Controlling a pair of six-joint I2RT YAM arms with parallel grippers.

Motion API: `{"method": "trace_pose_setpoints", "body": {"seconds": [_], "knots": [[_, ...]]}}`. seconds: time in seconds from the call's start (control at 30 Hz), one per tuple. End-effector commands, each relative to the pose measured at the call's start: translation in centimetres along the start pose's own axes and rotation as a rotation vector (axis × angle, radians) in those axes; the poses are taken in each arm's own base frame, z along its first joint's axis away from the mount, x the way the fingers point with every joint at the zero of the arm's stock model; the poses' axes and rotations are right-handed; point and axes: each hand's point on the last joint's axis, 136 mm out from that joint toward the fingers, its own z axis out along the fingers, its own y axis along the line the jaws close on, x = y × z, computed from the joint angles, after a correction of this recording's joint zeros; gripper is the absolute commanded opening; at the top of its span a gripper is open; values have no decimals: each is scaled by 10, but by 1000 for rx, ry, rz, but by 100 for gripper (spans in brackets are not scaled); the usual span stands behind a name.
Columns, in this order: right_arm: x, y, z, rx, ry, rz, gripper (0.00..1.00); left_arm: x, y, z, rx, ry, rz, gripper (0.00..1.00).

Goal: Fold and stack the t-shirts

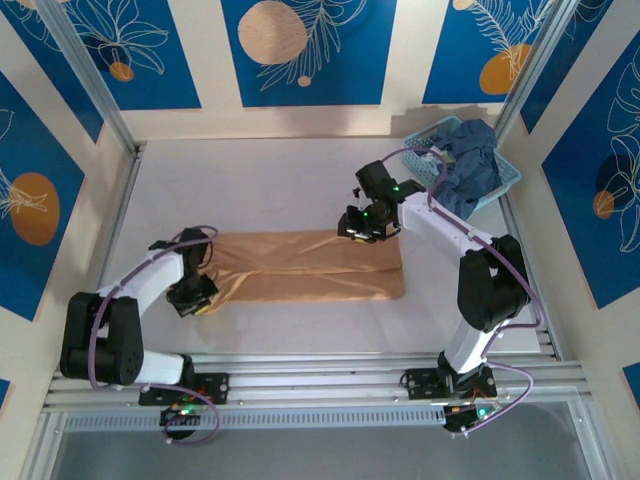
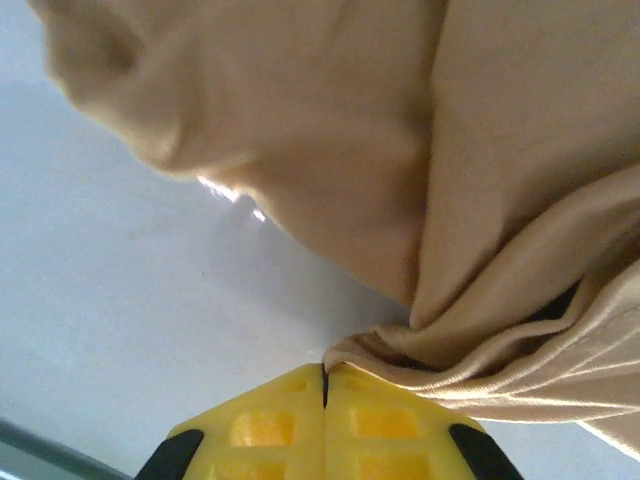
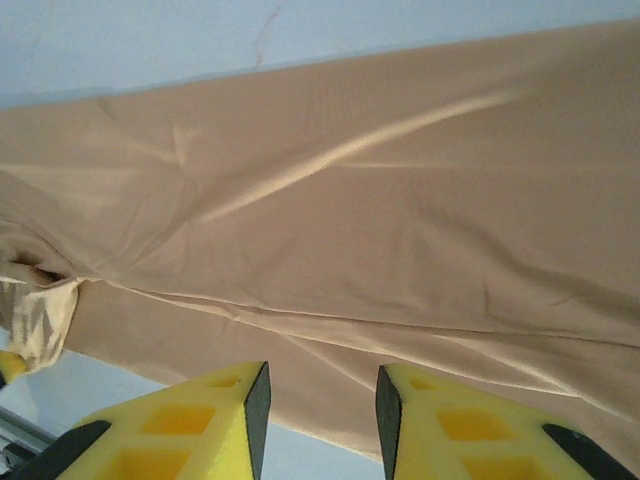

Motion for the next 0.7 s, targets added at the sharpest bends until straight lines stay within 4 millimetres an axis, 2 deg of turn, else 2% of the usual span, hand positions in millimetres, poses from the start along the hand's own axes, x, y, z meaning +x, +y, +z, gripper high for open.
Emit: {"method": "trace_pose_setpoints", "body": {"seconds": [0.0, 0.13, 0.27, 0.4, 0.67], "knots": [[7, -2, -4, -10, 13, -2, 36, -25, 11, -26, -90, -92, 52, 0], [6, -3, -3, -12, 13, 1, 36, -47, 7, -46, -126, -149, 115, 0], [5, -2, -3, -18, 12, 0, 36, -62, 2, -47, -175, -149, 174, 0], [4, -3, -4, -16, 12, 3, 36, -70, 4, -36, -236, -130, 213, 0], [11, -11, -2, -5, 23, 21, 36, -83, 10, 4, -365, -66, 246, 0]]}}
